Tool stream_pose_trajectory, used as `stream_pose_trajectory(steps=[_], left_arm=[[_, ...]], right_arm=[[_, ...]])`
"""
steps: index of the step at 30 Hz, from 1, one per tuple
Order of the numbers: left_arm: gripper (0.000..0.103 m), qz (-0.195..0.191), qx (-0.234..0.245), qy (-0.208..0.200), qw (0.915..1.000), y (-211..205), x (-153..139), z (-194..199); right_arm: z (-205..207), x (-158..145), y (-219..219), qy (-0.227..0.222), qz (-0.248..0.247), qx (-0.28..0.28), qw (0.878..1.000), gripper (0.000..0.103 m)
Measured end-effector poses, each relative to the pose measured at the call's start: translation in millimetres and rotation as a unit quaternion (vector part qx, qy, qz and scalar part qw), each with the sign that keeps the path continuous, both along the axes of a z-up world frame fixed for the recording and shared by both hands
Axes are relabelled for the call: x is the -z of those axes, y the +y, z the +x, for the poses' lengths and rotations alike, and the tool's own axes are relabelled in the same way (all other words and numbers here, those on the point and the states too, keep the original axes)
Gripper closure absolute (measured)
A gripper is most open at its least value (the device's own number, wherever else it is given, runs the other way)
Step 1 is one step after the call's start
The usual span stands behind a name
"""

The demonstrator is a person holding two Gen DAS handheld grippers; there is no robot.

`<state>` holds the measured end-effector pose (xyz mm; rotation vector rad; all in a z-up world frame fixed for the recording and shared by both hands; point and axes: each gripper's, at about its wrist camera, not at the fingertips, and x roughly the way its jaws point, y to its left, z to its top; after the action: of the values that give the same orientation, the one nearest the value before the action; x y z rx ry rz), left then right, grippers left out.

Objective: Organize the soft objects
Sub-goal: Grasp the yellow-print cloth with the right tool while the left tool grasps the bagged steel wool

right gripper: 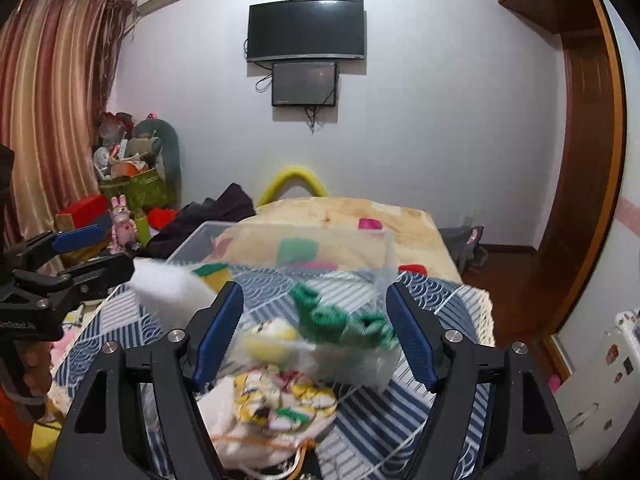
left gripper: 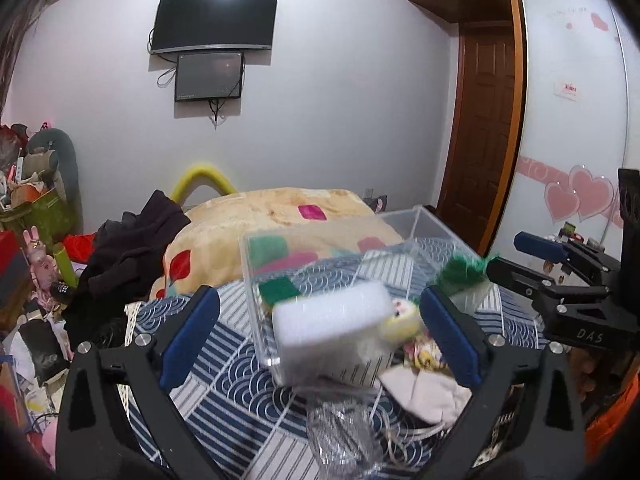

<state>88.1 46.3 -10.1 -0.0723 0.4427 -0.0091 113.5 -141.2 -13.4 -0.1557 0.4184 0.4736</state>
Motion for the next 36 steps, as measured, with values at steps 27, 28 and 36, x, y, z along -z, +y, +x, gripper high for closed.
stream_pose_trajectory(steps=[27, 28, 36], left_arm=[[0.026, -0.048, 0.036, 0.143, 0.9879, -17.6, 113.3, -5.8], [0.028, -0.047, 0.042, 0.147, 0.9871, -19.2, 114.8, -5.1], [0.067, -0.034, 0.046, 0.143, 0.9881, -24.9, 118.5, -8.4]], right_arm=[[22.2, 81.0, 3.0, 0.162, 0.02, -0.019, 0.986, 0.034], [22.1, 80.7, 2.4, 0.162, 0.021, -0.02, 0.986, 0.042], [16.9, 79.6, -3.0, 0.163, 0.026, -0.037, 0.986, 0.08]])
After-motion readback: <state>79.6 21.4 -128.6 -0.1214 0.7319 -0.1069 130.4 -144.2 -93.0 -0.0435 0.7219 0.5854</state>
